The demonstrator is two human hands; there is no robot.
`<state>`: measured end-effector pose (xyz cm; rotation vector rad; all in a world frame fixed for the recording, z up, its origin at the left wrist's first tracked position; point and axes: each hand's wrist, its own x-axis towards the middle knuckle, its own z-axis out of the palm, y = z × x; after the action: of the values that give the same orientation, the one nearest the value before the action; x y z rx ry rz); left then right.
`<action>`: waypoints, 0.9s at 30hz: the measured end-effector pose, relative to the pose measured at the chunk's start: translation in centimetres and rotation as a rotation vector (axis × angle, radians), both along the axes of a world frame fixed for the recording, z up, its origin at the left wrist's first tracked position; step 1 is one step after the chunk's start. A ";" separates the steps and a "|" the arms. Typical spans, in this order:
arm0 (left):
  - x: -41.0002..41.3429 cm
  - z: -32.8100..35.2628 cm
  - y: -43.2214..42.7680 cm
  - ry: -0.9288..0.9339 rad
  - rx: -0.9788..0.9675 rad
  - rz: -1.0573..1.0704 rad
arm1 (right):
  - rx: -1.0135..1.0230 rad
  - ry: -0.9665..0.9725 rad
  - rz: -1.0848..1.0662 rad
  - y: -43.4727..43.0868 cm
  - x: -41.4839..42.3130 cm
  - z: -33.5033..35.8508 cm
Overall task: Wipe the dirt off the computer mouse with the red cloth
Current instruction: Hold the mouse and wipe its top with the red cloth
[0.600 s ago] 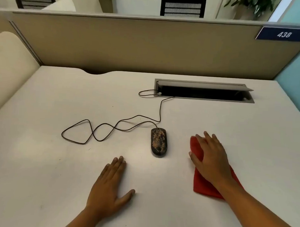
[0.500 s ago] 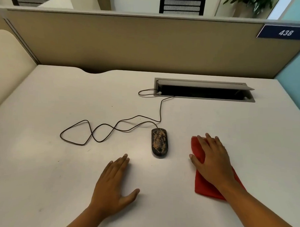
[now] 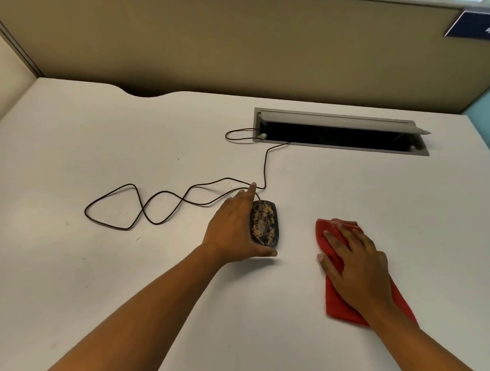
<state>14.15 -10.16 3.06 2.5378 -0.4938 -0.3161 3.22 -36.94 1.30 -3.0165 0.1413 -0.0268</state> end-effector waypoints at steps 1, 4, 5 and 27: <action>0.4 -0.1 -0.1 0.012 0.012 -0.020 | 0.006 -0.003 0.002 0.0 0.0 -0.1; 1.0 -0.5 -0.2 0.009 0.023 -0.072 | 0.033 -0.031 -0.002 -0.1 0.0 -0.4; 1.1 -0.6 -0.3 0.001 0.025 -0.086 | 0.036 -0.039 -0.002 -0.1 0.0 -0.5; -7.8 -0.5 2.4 -0.007 -0.120 -0.033 | 0.339 -0.298 0.175 2.9 -3.0 1.4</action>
<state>6.37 -7.73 2.52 2.4176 -0.5416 -0.2812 0.19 -34.01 2.69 -2.6367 -0.1336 -0.3913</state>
